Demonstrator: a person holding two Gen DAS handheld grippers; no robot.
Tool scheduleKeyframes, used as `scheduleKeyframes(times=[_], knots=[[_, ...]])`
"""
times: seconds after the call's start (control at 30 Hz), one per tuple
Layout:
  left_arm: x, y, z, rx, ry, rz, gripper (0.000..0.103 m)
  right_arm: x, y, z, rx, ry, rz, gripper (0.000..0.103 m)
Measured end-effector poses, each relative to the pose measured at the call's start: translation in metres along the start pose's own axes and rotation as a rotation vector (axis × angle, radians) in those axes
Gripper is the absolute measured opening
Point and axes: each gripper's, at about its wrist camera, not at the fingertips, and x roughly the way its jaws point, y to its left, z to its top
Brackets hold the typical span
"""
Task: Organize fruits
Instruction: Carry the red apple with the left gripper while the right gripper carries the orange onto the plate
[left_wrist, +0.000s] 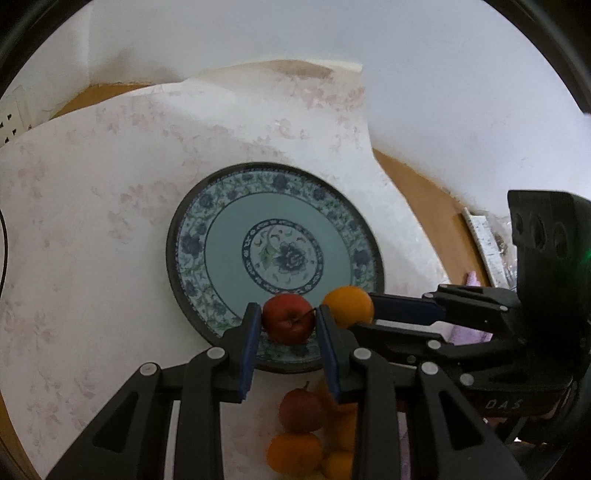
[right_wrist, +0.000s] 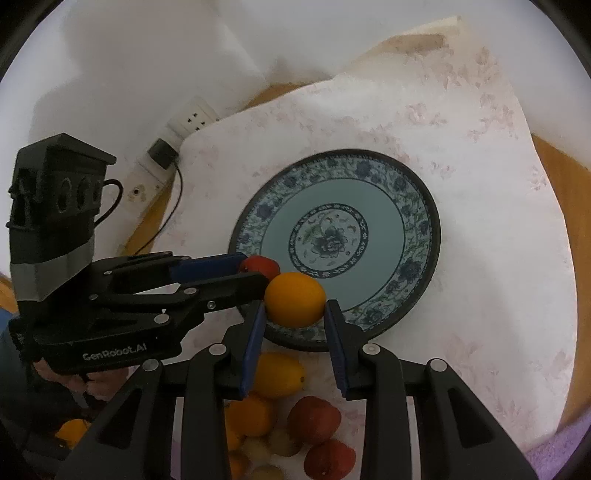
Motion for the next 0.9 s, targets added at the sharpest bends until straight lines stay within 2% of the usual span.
scheduleKeyframes(times=[0.33,0.9], knots=[[0.0051,0.0016,-0.0009,-0.016,0.013,-0.019,0.031,0.0066,0.0034,-0.0019,-0.059,0.019,-0.026,0.034],[0.0082,0.0015,-0.0019,-0.037,0.027,-0.026,0.031,0.0096,0.0016,-0.0024,-0.046,0.008,-0.027,0.034]])
